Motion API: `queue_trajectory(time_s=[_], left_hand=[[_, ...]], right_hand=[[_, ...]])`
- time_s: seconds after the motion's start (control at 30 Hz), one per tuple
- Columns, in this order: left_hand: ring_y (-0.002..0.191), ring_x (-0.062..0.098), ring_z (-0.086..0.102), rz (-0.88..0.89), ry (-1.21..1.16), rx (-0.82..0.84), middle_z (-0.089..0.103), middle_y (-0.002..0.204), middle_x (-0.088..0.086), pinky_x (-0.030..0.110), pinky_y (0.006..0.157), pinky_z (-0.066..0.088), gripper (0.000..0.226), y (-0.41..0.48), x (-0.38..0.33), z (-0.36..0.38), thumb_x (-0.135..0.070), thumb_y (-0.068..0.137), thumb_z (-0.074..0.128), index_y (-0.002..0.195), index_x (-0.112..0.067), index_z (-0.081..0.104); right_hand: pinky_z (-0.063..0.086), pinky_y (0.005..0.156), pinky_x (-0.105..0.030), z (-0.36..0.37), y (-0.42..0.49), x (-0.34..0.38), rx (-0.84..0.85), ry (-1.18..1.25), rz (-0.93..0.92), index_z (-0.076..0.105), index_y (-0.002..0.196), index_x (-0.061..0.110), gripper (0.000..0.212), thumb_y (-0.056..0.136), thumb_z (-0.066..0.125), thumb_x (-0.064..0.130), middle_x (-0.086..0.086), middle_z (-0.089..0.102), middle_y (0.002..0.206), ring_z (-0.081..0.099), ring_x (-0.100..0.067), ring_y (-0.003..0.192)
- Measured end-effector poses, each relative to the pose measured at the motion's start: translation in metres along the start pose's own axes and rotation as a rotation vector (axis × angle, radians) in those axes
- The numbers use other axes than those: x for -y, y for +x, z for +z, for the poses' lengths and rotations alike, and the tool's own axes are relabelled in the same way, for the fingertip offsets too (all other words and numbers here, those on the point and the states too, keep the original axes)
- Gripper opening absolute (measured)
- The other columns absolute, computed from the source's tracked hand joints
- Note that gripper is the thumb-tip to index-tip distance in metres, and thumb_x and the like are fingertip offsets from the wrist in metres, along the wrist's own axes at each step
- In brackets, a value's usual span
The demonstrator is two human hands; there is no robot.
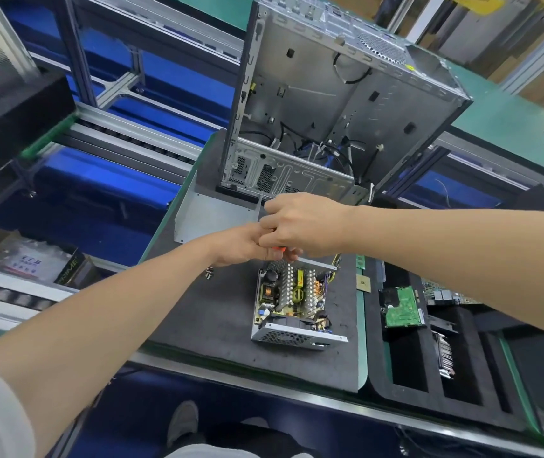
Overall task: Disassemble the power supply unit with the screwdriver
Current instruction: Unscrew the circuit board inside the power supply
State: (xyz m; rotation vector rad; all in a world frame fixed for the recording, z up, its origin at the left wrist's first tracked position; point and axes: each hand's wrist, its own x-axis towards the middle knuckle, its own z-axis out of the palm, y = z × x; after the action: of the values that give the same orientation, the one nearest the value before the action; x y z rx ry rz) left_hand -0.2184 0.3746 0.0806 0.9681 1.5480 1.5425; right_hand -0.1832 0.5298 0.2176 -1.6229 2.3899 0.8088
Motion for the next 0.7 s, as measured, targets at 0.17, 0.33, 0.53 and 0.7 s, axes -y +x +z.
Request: queue_trajectory(time_s=[0.17,0.33,0.53,0.7], left_hand=[[0.114,0.011,0.071,0.005,0.003,-0.047,0.076,0.118,0.007,0.017,0.096,0.050,0.019,0.000,0.002,0.002,-0.005,0.104,0.062,0.122,-0.003,0.070],[0.112,0.016,0.070,0.000,-0.005,-0.054,0.078,0.114,0.001,0.020,0.093,0.049,0.020,-0.003,0.002,0.006,-0.007,0.103,0.064,0.112,-0.022,0.075],[0.119,0.013,0.069,-0.005,-0.027,-0.024,0.076,0.121,0.000,0.016,0.097,0.049,0.022,0.000,0.004,0.003,-0.013,0.106,0.061,0.126,-0.017,0.068],[0.124,0.015,0.068,0.008,-0.046,-0.008,0.074,0.128,0.001,0.025,0.108,0.046,0.027,0.003,0.005,-0.001,-0.011,0.108,0.055,0.134,-0.015,0.063]], right_hand=[[0.045,0.075,-0.034,-0.009,-0.001,-0.001,0.090,0.095,0.092,0.062,0.106,0.021,0.022,0.088,0.070,0.032,0.003,0.058,0.096,0.049,-0.021,0.090],[0.053,0.051,-0.028,-0.036,0.014,0.000,0.536,0.652,0.926,0.069,0.091,0.009,0.063,0.091,0.054,0.070,0.001,0.070,0.069,0.064,-0.019,0.054],[0.047,0.052,-0.025,-0.034,0.022,-0.007,0.704,0.771,0.855,0.071,0.084,0.007,0.047,0.103,0.047,0.041,0.000,0.065,0.067,0.060,-0.019,0.056],[0.050,0.069,-0.036,-0.019,-0.001,-0.002,0.347,0.392,0.399,0.065,0.110,0.021,0.021,0.097,0.061,0.037,0.003,0.064,0.089,0.061,-0.023,0.086]])
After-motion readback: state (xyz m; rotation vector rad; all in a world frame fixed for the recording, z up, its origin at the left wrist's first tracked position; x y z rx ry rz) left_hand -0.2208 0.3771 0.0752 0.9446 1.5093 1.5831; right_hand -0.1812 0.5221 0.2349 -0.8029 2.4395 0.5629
